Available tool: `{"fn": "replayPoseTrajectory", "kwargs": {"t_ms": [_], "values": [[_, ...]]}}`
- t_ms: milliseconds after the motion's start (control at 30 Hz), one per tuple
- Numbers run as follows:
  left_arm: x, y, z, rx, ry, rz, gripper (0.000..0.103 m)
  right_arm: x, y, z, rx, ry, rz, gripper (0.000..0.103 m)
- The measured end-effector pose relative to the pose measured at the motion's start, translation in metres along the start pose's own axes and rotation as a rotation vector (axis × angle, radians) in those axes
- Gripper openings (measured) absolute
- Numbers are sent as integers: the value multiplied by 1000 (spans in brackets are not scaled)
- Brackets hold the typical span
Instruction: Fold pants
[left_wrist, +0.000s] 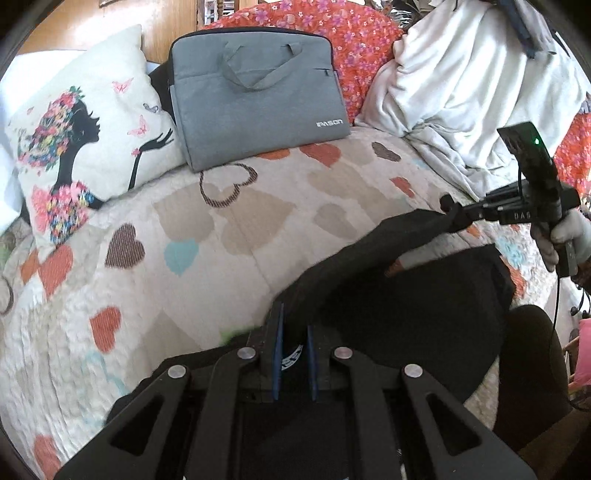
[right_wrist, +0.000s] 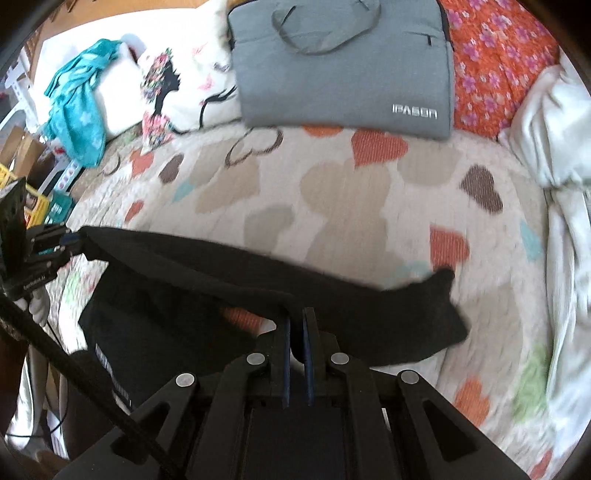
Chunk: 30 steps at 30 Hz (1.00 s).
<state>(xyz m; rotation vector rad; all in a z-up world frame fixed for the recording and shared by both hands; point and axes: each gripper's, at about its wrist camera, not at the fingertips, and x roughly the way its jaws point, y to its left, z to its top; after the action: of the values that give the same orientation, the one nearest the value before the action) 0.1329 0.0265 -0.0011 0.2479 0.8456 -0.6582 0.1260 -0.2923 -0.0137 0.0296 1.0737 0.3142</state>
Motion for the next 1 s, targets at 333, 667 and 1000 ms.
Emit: {"fn": "replayPoseTrajectory", "kwargs": {"t_ms": [333,667,1000], "values": [[-23,-21,-69,-76,16,-4,10,-7,25,-73,-7,64,21,7],[-35,-35,-115,-98,84,-1,10,7,54,-124,-61,219,6,7],[-68,-7,-136,-294,40,-37,26,22,65,-143,-82,316,-82,55]]}}
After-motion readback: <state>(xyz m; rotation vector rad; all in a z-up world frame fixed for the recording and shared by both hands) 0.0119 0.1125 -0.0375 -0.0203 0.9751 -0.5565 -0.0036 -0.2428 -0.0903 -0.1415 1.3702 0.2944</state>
